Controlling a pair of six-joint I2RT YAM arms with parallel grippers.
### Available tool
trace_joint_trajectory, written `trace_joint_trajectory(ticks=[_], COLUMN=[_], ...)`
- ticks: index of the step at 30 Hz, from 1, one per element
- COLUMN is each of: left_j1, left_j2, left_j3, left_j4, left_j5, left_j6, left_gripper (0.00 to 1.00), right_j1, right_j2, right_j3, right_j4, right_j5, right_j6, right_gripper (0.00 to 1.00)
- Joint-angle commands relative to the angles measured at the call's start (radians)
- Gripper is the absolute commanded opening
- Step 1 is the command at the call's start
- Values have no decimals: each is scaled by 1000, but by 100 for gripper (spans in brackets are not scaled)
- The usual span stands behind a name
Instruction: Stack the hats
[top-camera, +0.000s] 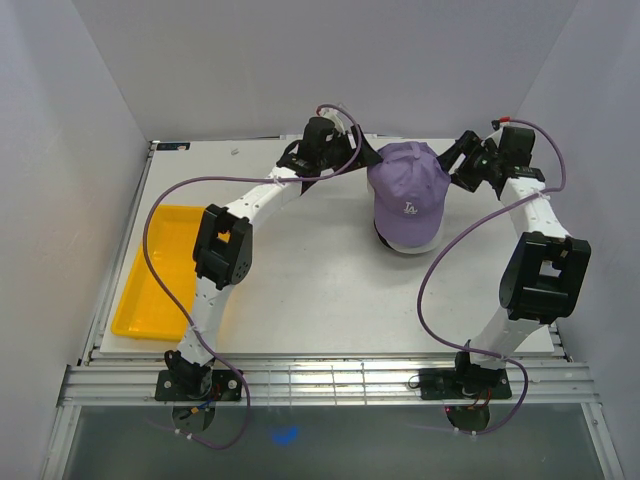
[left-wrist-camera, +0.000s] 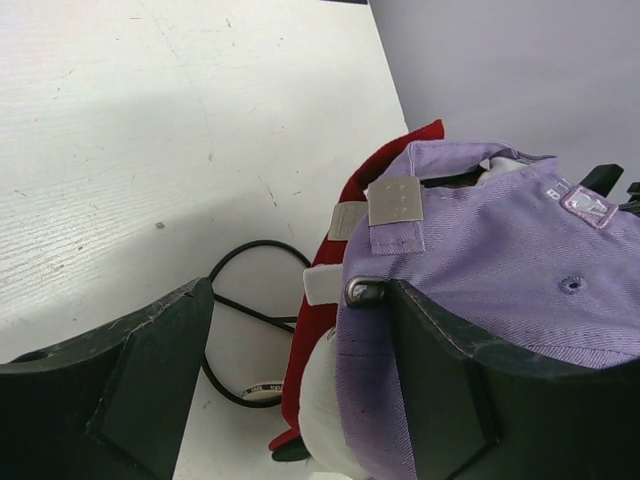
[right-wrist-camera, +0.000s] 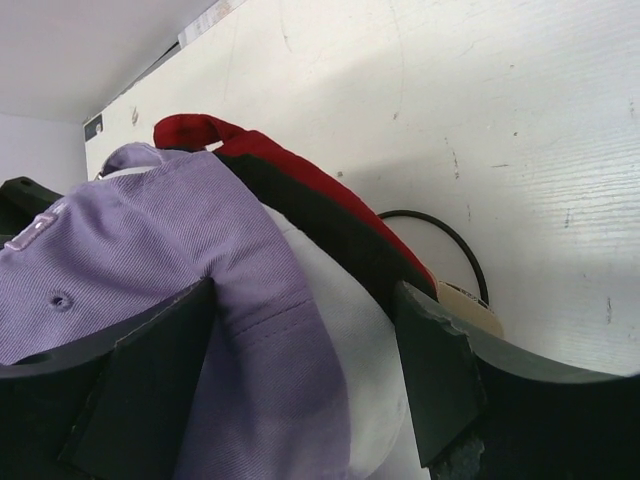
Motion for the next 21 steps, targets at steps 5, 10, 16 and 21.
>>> trace_joint_trajectory(ticks=[5,10,16,21], left_j1=[-7,-5,-5,-4], left_j2=[-57,-62,-74,-74], left_j3=[63,80,74,67], left_j4=[-97,-85,-65,-60], left_j5=[32,44,44,42], left_j6=[55,62,63,54], left_gripper=[81,82,82,82], right_j1=[-18,-29,-47,-70], right_j2=[-22,-26,-57,-92], right_j3=[72,100,102,111], right_j4=[-128,-137,-138,-138], right_j5=[18,24,63,67], right_j6=[-10,4,15,32], right_gripper=[79,81,82,82])
